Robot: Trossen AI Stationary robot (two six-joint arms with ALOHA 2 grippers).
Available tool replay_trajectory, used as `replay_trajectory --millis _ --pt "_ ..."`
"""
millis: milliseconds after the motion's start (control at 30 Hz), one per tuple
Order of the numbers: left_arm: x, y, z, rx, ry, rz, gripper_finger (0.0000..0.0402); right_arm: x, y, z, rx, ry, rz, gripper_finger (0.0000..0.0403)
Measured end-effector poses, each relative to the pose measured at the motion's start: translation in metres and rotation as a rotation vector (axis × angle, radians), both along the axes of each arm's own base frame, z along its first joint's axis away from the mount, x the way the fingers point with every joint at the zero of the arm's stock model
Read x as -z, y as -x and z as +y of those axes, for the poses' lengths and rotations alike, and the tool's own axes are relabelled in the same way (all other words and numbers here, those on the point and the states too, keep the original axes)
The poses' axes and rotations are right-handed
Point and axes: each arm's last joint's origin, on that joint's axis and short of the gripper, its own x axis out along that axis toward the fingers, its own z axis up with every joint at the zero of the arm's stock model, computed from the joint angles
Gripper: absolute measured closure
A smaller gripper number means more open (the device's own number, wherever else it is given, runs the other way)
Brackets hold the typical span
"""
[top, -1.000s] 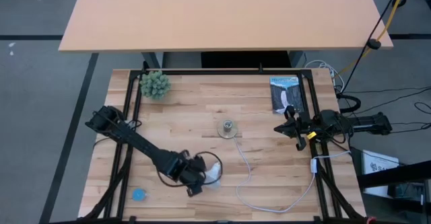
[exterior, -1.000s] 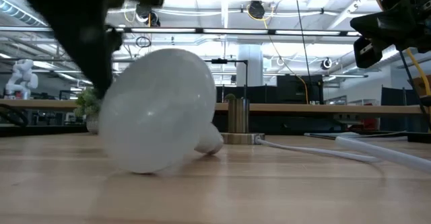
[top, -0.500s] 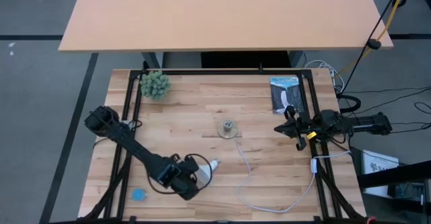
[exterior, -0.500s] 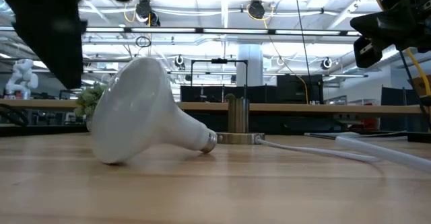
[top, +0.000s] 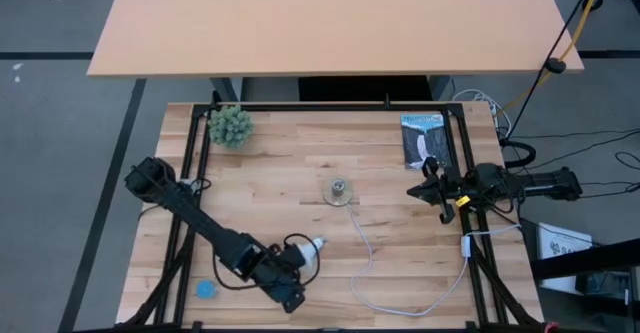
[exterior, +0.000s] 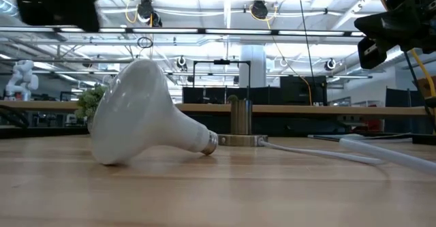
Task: Screw lightbulb
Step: Insert the lightbulb into the lamp
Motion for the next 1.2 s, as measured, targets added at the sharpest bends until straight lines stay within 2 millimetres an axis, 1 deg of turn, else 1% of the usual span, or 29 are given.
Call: replay_trajectory --millis 200,300,400,500,633,767,933,1100,1200 --pt "0.001 -0.017 0.026 -0.046 -0.05 -0.015 0.02 0.0 0.0 0.0 0.0 0.0 0.0 0.0403" --pt "0.003 -0.021 0.036 -0.037 -0.011 0.036 0.02 0.0 0.0 0.0 0.0 0.0 0.001 0.0403" --pt "0.007 -0.02 0.046 -0.048 -0.023 0.118 0.02 0.0 0.0 0.0 0.0 0.0 0.001 0.0403" --pt "0.012 -0.017 0.051 -0.055 -0.05 0.175 0.02 0.0 0.0 0.0 0.0 0.0 0.001 0.0403" --pt "0.013 -0.012 0.052 -0.049 -0.064 0.221 0.02 0.0 0.0 0.0 0.0 0.0 0.0 0.0403" --pt "0.013 -0.012 0.051 -0.06 -0.06 0.22 0.02 0.0 0.0 0.0 0.0 0.0 0.0 0.0403" --pt "0.013 -0.012 0.053 -0.149 -0.076 0.21 0.02 0.0 0.0 0.0 0.0 0.0 0.001 0.0403" --pt "0.013 -0.016 0.063 -0.184 -0.109 0.199 0.02 0.0 0.0 0.0 0.0 0.0 0.0 0.0403" --pt "0.013 -0.02 0.071 -0.197 -0.164 0.175 0.02 0.0 0.0 0.0 0.0 0.0 0.0 0.0403"
